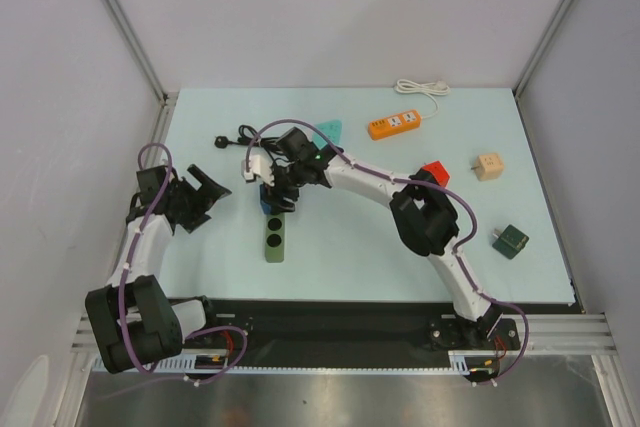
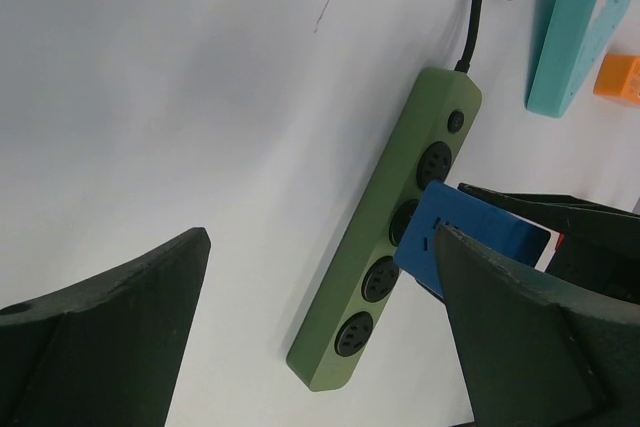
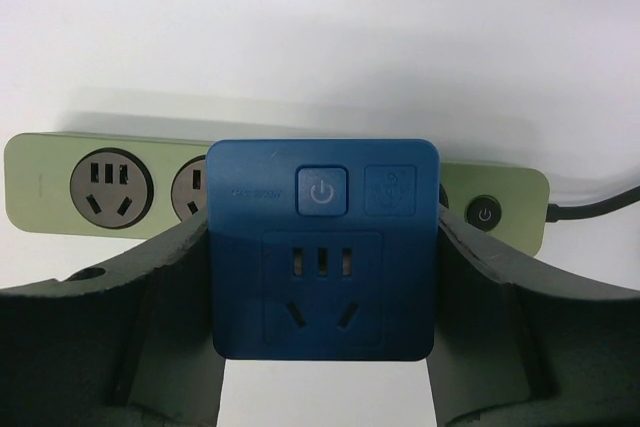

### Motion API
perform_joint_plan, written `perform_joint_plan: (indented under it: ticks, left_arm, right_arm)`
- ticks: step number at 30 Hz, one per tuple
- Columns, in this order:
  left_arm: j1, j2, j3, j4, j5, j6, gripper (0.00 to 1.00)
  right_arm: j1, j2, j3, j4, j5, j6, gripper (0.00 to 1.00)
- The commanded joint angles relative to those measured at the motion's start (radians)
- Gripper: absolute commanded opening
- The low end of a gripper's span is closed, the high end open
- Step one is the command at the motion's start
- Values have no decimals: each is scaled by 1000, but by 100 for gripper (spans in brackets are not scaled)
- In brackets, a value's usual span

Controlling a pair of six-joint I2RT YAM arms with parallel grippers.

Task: Insert the plug

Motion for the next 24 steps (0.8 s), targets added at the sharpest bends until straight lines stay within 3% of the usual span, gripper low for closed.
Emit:
perform_joint_plan:
  ticks: [1, 9, 24]
  left_arm:
    - [8, -32, -7, 14, 5, 6, 100]
    - [8, -33, -6, 17, 3, 3, 100]
    - [8, -35, -10, 18, 0, 0, 100]
  right_arm:
    - [3, -76, -35, 25, -2, 22, 0]
    - [-3, -101, -106, 72, -8, 52, 0]
    - [-23, -116, -32, 111, -57, 88, 0]
